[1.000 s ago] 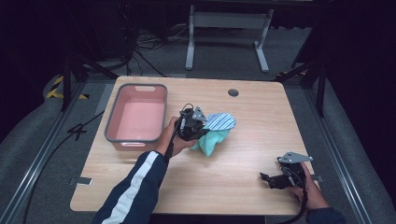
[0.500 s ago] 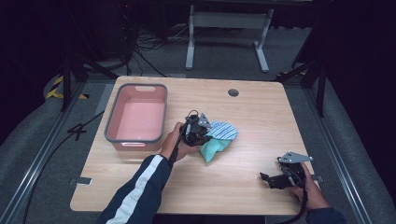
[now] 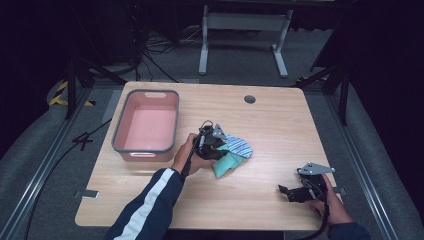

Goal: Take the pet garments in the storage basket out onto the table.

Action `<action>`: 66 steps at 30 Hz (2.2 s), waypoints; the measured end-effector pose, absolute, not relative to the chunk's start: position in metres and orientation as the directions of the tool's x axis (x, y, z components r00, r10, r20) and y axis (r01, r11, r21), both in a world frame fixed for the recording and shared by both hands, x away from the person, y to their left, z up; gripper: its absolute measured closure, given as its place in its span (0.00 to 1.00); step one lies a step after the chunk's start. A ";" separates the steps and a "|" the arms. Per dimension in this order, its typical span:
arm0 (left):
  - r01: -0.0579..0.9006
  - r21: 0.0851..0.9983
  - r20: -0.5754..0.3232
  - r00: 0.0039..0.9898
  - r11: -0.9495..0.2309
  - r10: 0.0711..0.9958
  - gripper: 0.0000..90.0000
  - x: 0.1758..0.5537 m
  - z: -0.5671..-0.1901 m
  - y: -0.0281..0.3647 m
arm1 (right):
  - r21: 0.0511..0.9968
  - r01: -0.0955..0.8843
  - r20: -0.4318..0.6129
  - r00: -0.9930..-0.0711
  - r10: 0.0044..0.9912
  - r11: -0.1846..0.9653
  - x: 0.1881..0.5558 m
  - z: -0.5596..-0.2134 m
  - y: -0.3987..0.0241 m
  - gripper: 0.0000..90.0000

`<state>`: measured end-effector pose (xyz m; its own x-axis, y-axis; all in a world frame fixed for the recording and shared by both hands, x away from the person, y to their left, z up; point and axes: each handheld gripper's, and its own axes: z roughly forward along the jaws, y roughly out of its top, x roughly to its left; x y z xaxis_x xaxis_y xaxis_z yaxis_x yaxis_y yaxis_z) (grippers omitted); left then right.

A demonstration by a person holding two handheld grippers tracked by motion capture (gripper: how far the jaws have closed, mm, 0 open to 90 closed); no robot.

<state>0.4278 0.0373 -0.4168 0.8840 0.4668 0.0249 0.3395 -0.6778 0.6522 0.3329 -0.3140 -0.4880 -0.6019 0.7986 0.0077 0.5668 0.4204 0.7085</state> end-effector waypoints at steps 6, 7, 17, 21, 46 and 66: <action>0.343 0.652 0.032 0.878 -0.676 0.477 0.60 0.427 -0.416 0.037 | 0.708 0.566 0.006 -0.602 0.798 0.422 0.333 -0.488 -0.314 0.01; 0.343 0.653 0.034 0.877 -0.675 0.479 0.59 0.427 -0.416 0.037 | 0.708 0.566 0.006 -0.602 0.798 0.422 0.333 -0.488 -0.314 0.01; 0.342 0.668 0.055 0.863 -0.661 0.502 0.46 0.423 -0.409 0.040 | 0.709 0.567 0.007 -0.602 0.799 0.420 0.333 -0.488 -0.314 0.01; 0.331 0.677 0.059 0.866 -0.657 0.497 0.42 0.420 -0.404 0.042 | 0.709 0.567 0.008 -0.601 0.799 0.419 0.333 -0.488 -0.314 0.01; 0.245 0.652 0.169 0.876 -0.717 0.452 0.24 0.395 -0.379 0.057 | 0.708 0.566 0.007 -0.602 0.798 0.421 0.333 -0.488 -0.314 0.01; 0.202 0.579 0.224 0.892 -0.790 0.392 0.22 0.369 -0.387 0.087 | 0.709 0.568 0.010 -0.601 0.799 0.418 0.333 -0.488 -0.314 0.01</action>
<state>0.3691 0.0874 -0.3865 0.8921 0.3924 0.2240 0.2021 -0.7899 0.5790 0.3328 -0.3139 -0.4879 -0.6006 0.7995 0.0096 0.5678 0.4181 0.7091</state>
